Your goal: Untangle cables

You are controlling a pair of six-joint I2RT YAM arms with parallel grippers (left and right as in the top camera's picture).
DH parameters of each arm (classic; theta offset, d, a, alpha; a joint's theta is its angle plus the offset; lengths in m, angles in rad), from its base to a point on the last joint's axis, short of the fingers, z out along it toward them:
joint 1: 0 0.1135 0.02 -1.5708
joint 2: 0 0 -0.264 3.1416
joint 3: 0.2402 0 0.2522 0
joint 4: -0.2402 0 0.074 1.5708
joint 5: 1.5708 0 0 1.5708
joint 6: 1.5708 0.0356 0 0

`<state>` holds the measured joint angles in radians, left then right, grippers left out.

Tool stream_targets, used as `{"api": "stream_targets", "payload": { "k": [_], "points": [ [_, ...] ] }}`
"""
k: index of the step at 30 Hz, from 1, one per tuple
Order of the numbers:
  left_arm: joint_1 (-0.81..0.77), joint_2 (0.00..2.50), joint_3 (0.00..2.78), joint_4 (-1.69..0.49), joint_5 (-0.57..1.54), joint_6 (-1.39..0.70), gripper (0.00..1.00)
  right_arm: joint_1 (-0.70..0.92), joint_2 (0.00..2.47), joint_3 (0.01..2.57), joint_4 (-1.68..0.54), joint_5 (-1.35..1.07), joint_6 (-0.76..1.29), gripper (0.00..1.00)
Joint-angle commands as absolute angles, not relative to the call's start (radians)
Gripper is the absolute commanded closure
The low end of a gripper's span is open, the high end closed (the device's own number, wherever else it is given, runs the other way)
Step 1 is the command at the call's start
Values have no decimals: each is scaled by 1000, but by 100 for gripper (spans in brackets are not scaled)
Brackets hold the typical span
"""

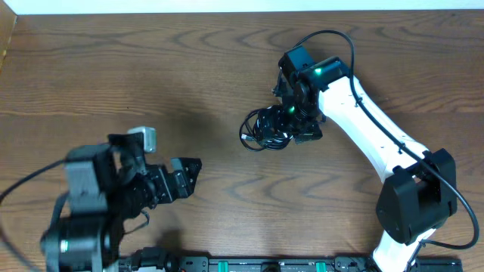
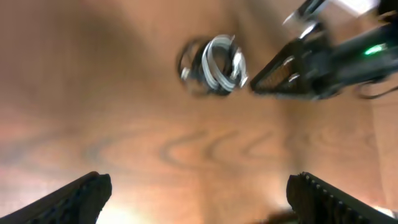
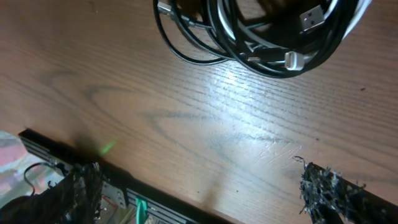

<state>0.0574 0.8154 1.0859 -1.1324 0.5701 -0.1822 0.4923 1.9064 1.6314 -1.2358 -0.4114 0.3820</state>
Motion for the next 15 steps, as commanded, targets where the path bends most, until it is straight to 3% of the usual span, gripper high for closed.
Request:
{"api": "stream_targets", "payload": {
  "k": [1,9,15],
  "points": [
    [60,895,1088,-1173,563,-157,5,497,1891,1639,-1227,-407,369,1],
    [60,1084,1083,-1235,364,-200,5,496,1891,1639,-1213,-216,437,2],
    [60,1216,1083,-1248,354,-227,5,496,1900,1639,-1164,-173,460,22]
  ]
}}
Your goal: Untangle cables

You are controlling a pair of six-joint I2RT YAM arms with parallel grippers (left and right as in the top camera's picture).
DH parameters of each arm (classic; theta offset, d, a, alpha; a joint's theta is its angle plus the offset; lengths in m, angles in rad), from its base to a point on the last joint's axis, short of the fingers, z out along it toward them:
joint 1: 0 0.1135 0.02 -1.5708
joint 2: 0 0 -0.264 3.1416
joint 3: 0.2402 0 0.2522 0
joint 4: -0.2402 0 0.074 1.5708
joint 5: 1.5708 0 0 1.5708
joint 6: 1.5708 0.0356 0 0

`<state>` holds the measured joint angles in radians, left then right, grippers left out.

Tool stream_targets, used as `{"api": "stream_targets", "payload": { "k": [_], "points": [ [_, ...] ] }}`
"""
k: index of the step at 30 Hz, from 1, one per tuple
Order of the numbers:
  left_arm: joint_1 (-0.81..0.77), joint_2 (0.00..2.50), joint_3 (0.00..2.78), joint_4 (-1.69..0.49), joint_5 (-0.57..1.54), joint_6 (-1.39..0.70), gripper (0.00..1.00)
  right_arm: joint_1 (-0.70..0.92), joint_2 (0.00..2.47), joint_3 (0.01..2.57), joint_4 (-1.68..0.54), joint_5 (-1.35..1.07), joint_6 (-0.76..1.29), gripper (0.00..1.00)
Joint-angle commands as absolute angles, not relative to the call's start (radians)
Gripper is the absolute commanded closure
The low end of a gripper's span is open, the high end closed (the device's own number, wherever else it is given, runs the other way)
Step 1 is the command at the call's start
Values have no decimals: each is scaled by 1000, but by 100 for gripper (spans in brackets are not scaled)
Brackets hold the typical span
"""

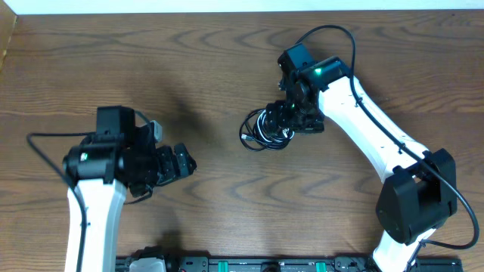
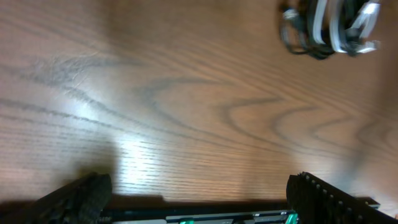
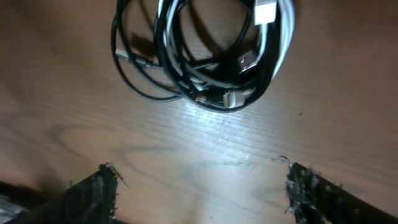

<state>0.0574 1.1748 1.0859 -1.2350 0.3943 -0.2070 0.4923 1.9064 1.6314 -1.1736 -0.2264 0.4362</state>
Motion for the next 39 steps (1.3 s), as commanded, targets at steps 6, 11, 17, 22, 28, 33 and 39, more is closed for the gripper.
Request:
{"api": "stream_targets", "payload": {
  "k": [6,11,17,22,28,33,39],
  "points": [
    [60,1319,1083,-1254,355,-228,5,501,1916,1639,-1113,-173,380,41],
    [60,1367,1083,-1256,354,-271,5,535,1938,1639,-1099,-266,164,45],
    [60,1378,1083,-1253,354,-276,5,588,1979,1639,-1063,-170,123,42],
    [60,1378,1083,-1254,354,-275,5,607,2045,1639,-1008,-92,187,47],
    [60,1378,1083,-1248,354,-276,5,608,2083,1639,-965,-118,162,54],
    [60,1378,1083,-1246,354,-276,5,609,2122,1639,-960,-118,148,69],
    [60,1378,1083,-1245,354,-276,5,609,2116,1650,-970,-118,149,91]
  ]
}}
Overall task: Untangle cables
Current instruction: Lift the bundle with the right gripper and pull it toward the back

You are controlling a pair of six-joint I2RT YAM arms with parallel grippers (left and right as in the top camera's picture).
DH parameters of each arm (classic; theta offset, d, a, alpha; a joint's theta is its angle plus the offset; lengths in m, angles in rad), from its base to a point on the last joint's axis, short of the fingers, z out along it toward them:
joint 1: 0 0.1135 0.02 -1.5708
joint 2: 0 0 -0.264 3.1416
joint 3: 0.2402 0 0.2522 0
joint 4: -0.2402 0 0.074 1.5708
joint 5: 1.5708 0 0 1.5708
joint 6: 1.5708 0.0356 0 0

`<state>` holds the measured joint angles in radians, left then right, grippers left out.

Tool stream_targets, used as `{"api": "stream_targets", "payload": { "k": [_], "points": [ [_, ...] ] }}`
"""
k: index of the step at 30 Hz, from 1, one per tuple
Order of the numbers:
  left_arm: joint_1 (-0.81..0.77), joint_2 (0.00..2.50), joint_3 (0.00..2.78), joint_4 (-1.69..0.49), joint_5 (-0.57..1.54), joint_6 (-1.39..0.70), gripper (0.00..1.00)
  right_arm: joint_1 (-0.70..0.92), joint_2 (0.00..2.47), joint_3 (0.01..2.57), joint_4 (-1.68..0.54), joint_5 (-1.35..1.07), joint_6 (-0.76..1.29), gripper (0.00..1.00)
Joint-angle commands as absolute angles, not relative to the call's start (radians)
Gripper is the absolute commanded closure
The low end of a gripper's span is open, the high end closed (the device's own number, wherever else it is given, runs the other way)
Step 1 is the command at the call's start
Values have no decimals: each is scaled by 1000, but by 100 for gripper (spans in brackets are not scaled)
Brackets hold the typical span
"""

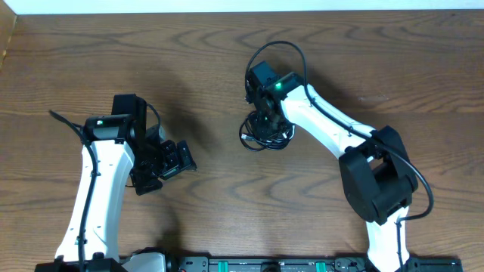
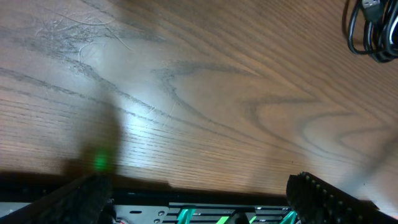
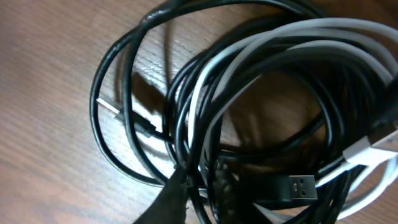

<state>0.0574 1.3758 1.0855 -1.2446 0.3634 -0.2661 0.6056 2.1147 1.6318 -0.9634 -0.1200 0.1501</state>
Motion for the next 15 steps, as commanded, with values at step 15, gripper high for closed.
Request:
{"api": "stream_targets", "payload": {
  "k": [15],
  "points": [
    [60,1378,1083,-1245,354,-276,5,607,2098,2236,-1382,-52,329,99]
  ]
}}
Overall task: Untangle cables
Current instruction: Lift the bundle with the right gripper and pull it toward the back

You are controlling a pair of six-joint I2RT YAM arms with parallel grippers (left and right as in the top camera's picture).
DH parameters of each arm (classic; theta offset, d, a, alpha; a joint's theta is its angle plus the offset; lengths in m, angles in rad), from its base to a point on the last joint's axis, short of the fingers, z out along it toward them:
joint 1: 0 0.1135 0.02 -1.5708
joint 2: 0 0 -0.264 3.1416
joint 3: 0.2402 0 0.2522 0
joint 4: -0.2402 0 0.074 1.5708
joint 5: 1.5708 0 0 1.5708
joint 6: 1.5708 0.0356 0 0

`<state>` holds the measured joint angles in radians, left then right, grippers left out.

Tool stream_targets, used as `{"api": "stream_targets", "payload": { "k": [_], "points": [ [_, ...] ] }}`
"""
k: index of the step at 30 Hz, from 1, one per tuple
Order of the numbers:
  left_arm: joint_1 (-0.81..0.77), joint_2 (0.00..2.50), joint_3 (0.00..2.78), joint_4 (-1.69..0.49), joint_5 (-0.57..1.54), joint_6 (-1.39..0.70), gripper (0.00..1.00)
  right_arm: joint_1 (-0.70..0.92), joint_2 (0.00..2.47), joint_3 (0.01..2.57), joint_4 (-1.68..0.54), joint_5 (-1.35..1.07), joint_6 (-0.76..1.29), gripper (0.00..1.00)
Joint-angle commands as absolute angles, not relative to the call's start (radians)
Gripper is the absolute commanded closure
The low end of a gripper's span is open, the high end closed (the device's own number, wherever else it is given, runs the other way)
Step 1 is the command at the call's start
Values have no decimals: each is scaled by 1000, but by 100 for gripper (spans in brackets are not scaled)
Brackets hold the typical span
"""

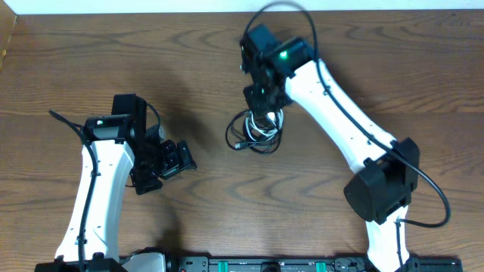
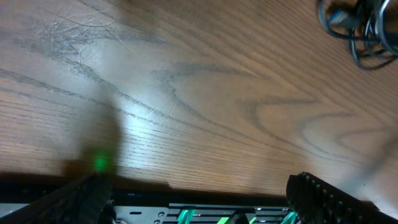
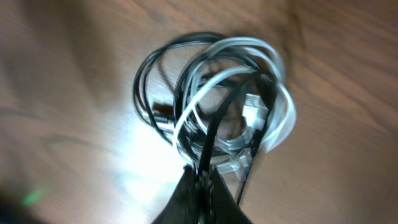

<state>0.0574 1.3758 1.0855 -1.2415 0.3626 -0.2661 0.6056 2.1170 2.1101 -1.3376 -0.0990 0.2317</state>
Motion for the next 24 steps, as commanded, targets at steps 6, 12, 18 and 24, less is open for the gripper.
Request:
{"api": "stream_targets", "payload": {
  "k": [6,12,18,24],
  "points": [
    [60,1378,1083,-1245,354,-275,5,608,2098,2422,-1519,190,477,99],
    [60,1378,1083,-1245,354,-276,5,606,2093,2433,-1559,218,470,99],
    [60,1378,1083,-1237,354,-276,5,594,2049,2639,-1533,90,395,99],
    [60,1378,1083,-1238,354,-276,5,566,1999,2872,-1522,30,394,99]
  ]
}}
